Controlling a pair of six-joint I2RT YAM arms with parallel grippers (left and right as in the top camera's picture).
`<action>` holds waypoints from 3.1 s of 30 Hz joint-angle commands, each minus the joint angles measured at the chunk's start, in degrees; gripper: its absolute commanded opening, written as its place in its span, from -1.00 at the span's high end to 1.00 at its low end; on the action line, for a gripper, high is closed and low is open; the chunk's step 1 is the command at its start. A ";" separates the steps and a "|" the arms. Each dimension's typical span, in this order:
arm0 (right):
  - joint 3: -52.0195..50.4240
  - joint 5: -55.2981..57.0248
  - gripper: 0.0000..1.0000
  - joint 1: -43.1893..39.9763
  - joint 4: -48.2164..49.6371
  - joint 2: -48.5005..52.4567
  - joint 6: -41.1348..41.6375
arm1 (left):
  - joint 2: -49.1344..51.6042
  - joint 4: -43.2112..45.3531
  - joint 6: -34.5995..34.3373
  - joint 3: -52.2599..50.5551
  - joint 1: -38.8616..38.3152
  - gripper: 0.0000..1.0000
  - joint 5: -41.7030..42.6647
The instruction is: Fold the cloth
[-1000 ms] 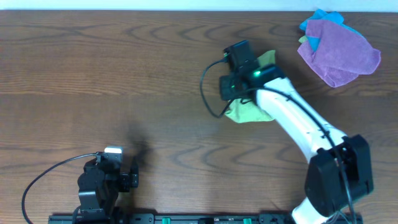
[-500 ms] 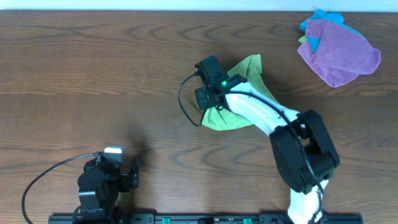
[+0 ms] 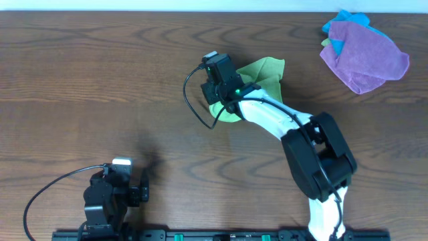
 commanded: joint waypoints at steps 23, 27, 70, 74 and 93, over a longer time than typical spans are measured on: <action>23.85 3.48 -0.98 0.02 -10.45 5.64 7.34 | -0.39 -0.44 0.81 -1.09 -0.28 -0.91 -0.39; 24.81 3.50 -0.98 0.02 -11.10 5.62 7.37 | -0.39 -0.44 0.81 -1.09 -0.28 -0.90 -0.39; 16.13 -7.54 -0.98 -19.65 -71.58 -17.86 16.46 | 6.34 15.17 -24.55 1.60 -0.31 -0.91 21.14; 2.84 -10.47 -0.99 -21.97 -66.12 -25.07 16.24 | 16.57 15.17 -25.88 5.77 -0.35 -0.91 24.65; -34.84 -33.00 -0.98 -31.23 -31.34 -41.18 20.28 | 74.97 18.23 -43.74 39.52 -3.93 -0.91 38.97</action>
